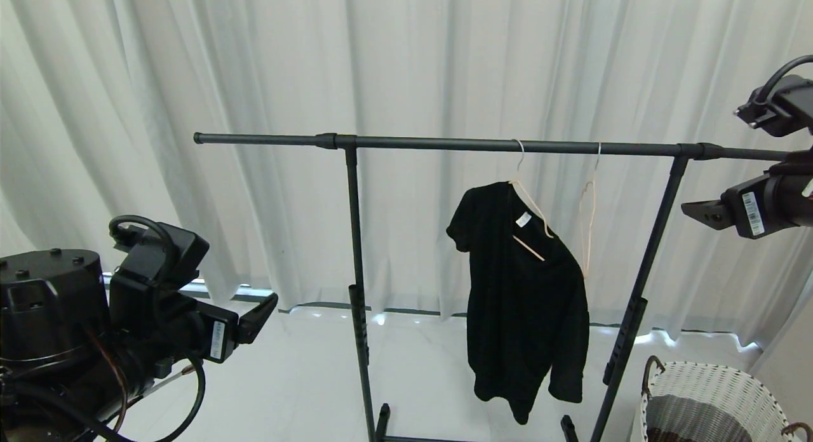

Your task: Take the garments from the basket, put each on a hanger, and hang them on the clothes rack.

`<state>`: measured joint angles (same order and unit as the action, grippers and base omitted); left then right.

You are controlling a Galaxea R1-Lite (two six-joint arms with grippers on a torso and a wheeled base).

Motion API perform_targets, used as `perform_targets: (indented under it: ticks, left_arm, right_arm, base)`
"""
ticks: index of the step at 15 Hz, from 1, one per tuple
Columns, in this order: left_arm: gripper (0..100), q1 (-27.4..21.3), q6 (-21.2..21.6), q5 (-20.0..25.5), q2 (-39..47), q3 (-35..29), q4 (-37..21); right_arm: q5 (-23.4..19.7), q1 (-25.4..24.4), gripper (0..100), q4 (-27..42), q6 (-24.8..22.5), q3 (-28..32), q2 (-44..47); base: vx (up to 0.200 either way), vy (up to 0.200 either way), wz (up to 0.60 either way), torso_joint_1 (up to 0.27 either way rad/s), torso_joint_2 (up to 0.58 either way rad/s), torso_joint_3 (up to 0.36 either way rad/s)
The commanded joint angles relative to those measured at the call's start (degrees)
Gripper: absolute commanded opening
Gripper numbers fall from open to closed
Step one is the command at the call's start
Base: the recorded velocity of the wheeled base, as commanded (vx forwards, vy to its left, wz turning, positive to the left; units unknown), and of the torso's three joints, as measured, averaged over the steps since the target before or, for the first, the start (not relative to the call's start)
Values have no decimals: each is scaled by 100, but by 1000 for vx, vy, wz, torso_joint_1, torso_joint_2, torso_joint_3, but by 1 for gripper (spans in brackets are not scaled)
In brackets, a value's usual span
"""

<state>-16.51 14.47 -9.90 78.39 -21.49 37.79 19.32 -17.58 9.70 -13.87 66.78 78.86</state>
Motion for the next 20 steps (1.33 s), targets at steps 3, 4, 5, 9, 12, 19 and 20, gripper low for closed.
perform_targets:
  ticks: [3, 4, 5, 9, 12, 19, 20]
  left_arm:
    - [100, -2, 3, 6, 10, -13, 9]
    - [100, -2, 3, 6, 19, -13, 9]
    - [100, -2, 3, 6, 19, -4, 9]
    - [100, -2, 3, 6, 19, 5, 9]
    - [100, 16, -41, 6, 36, 66, 9]
    - [100, 684, -23, -3, 19, 286, 9]
    - [100, 684, -32, -12, 10, 321, 9]
  right_arm:
    - [10, 88, 100, 5, -28, -16, 15]
    - [19, 123, 100, 5, -54, -69, 15]
    - [19, 220, 100, -4, -151, -139, -11]
    - [63, 466, 100, -30, -441, -403, -213]
    - [379, 466, 100, -74, -450, -508, -310]
    - [397, 466, 100, -258, -485, -921, -547]
    - [397, 466, 100, -276, -494, -974, -565]
  base:
    - [0, -200, 0, 6, 1, -1]
    - [0, -200, 0, 2, 2, -2]
    - [0, -200, 0, -2, -2, 7]
    - [0, -200, 0, 4, 2, 5]
    - [0, 0, 0, 0, 0, 0]
    - [0, 0, 0, -125, 289, 156]
    - [0, 0, 0, -203, 491, 276]
